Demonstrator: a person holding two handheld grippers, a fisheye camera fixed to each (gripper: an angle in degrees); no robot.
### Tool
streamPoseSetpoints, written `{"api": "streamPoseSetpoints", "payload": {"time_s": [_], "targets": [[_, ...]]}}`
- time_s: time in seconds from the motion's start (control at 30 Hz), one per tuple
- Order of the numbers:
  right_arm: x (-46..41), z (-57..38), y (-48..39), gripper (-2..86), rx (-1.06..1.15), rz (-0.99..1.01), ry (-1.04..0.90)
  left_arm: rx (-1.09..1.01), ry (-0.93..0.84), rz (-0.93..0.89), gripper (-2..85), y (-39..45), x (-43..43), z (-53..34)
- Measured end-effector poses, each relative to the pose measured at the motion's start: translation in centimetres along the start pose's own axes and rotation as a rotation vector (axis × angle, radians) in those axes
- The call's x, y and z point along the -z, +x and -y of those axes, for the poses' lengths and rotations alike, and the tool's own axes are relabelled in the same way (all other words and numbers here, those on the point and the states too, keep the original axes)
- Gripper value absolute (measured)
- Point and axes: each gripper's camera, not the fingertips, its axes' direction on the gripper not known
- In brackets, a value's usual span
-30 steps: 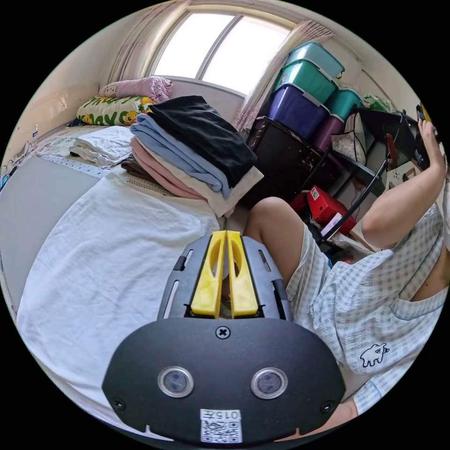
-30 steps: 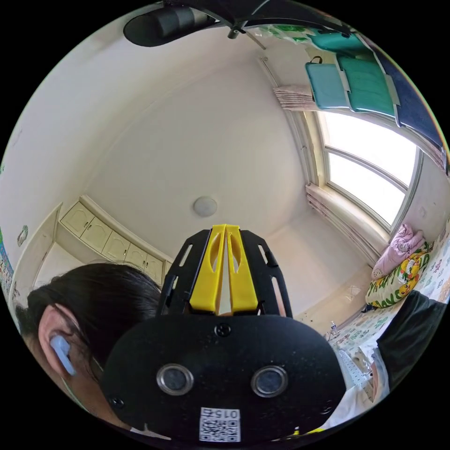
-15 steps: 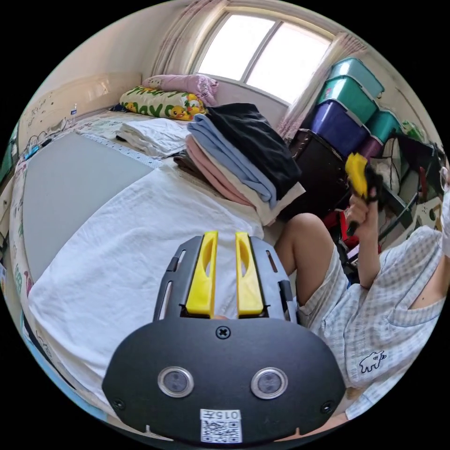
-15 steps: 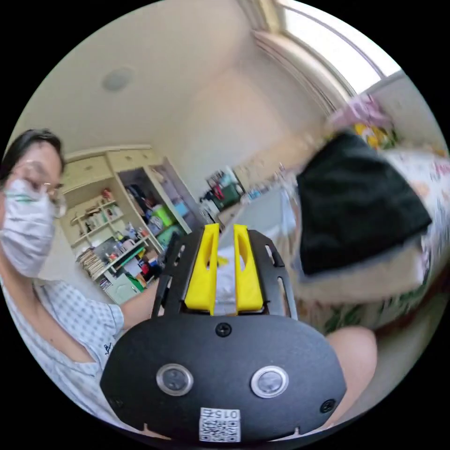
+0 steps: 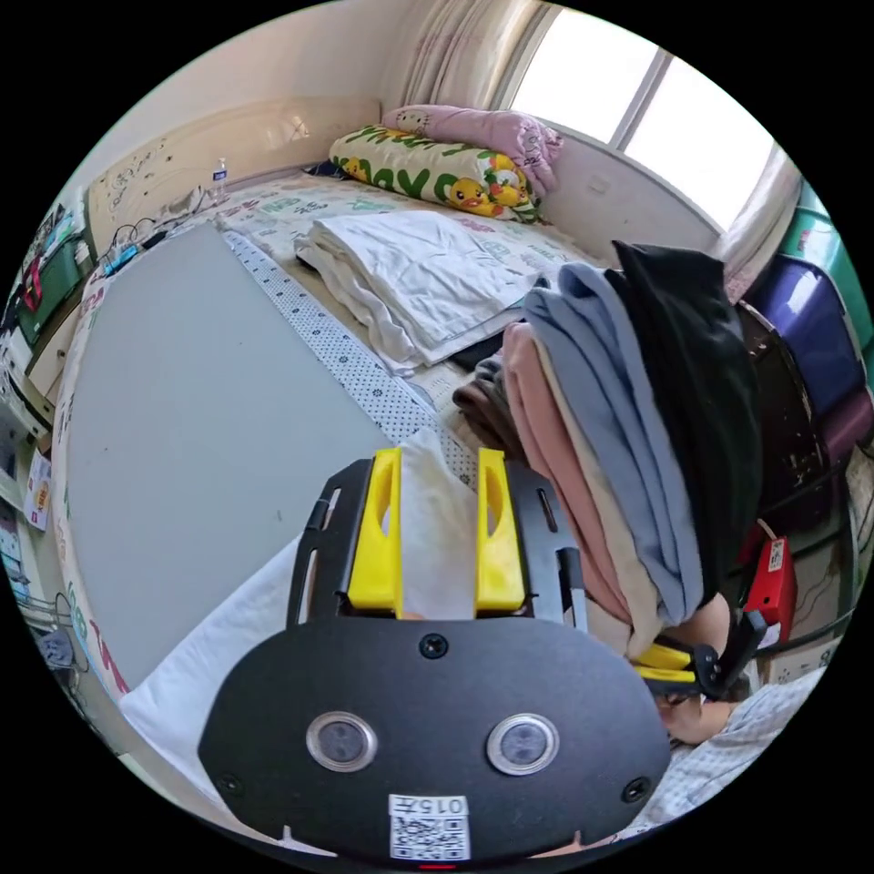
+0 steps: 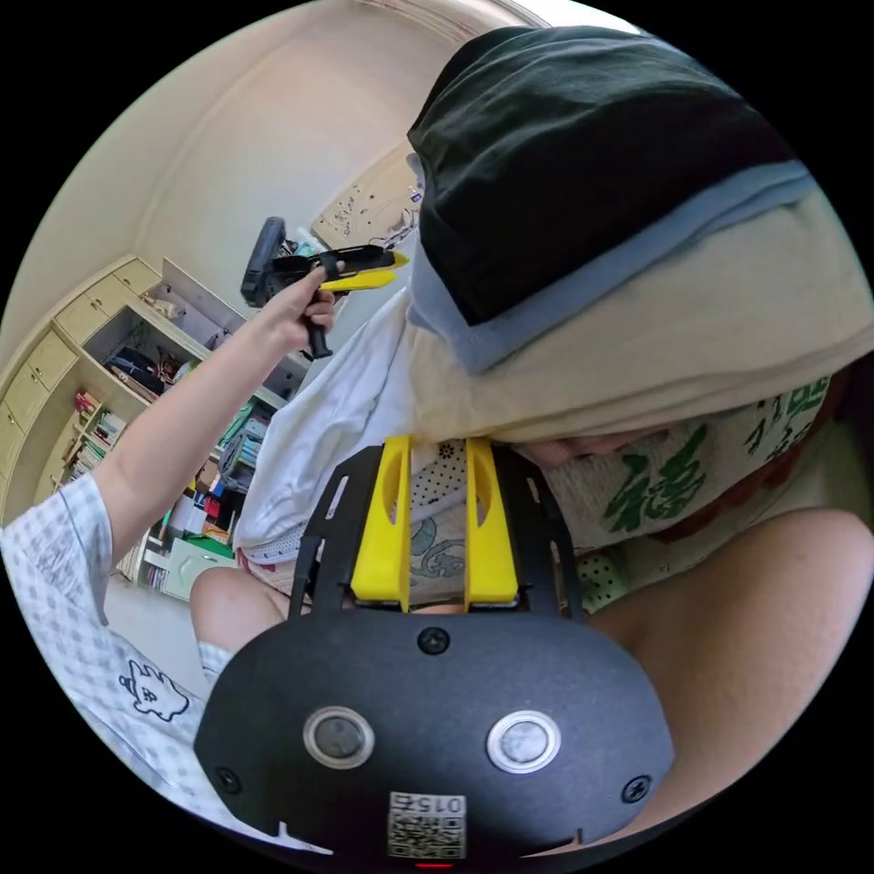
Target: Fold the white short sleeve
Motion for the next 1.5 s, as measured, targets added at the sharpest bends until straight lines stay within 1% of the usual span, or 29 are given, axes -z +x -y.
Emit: {"api": "streamPoseSetpoints", "payload": {"time_s": [0.07,0.1,0.17,0.23,0.3,0.4,0.43,0.47,0.57,0.63,0.7,0.8,0.87,0.97,1.07,1.23,1.3,1.37,1.43,1.5], "targets": [[0.2,0.4,-1.2,9.3,0.017,-0.02,0.001,0.013,-0.049,0.019,10.2,0.6,-1.7,0.9],[0.4,0.5,-2.0,9.6,0.024,-0.033,0.004,0.015,-0.1,0.072,8.6,1.1,-2.7,1.3],[0.8,0.7,-3.1,10.2,0.041,-0.036,0.008,0.01,-0.072,0.125,5.8,1.8,-2.6,1.3],[1.6,1.2,-3.9,10.5,0.046,-0.02,0.008,-0.019,-0.1,0.146,1.7,2.7,-2.4,1.2],[2.4,1.6,-4.3,10.2,0.034,0.001,0.011,-0.041,-0.108,0.154,0.6,3.3,-1.8,1.0],[4.1,2.0,-5.7,7.4,0.047,0.011,0.034,-0.067,-0.084,0.177,-0.1,4.0,0.0,0.3],[4.8,2.1,-6.5,5.2,0.084,0.074,0.043,-0.069,-0.07,0.169,-0.2,4.1,0.9,-0.1],[5.0,2.2,-6.9,5.4,0.087,0.094,0.04,-0.068,-0.066,0.166,-0.2,4.1,1.4,-0.3],[5.5,3.0,-8.7,6.3,0.087,0.019,0.021,-0.066,-0.062,0.167,-0.3,4.1,3.4,-1.6],[6.3,3.6,-10.0,7.8,0.073,0.046,0.025,-0.06,-0.055,0.17,-0.4,3.8,5.2,-2.6],[6.8,4.2,-11.4,8.5,0.078,0.032,0.025,-0.056,-0.046,0.165,-0.4,3.6,6.6,-3.4],[8.2,5.2,-13.9,5.5,0.089,-0.021,0.076,-0.036,-0.033,0.156,-0.4,3.1,8.5,-4.3],[9.4,6.0,-15.3,2.7,0.093,-0.022,0.101,-0.014,-0.016,0.143,-0.4,2.8,9.6,-4.7],[13.3,7.0,-17.9,1.3,0.127,0.02,0.181,0.036,0.074,0.089,-0.4,2.1,12.3,-5.0],[17.4,8.4,-20.8,0.6,0.177,0.001,0.235,0.065,0.154,0.007,-0.4,1.7,14.9,-4.7],[25.6,12.1,-25.9,0.5,0.251,-0.083,0.398,0.052,0.285,-0.156,-0.4,2.0,19.6,-4.4],[28.4,13.3,-28.5,0.5,0.323,-0.062,0.438,0.05,0.324,-0.216,-0.4,1.5,21.3,-5.3],[30.1,14.1,-32.4,0.6,0.437,-0.033,0.425,0.052,0.355,-0.256,-0.4,0.4,23.1,-6.8],[30.6,14.4,-38.2,0.7,0.592,0.008,0.368,0.068,0.392,-0.284,-0.3,-2.2,25.4,-9.9],[29.3,14.3,-42.4,0.9,0.678,0.064,0.304,0.085,0.433,-0.253,-0.2,-4.6,27.2,-13.1]]}}
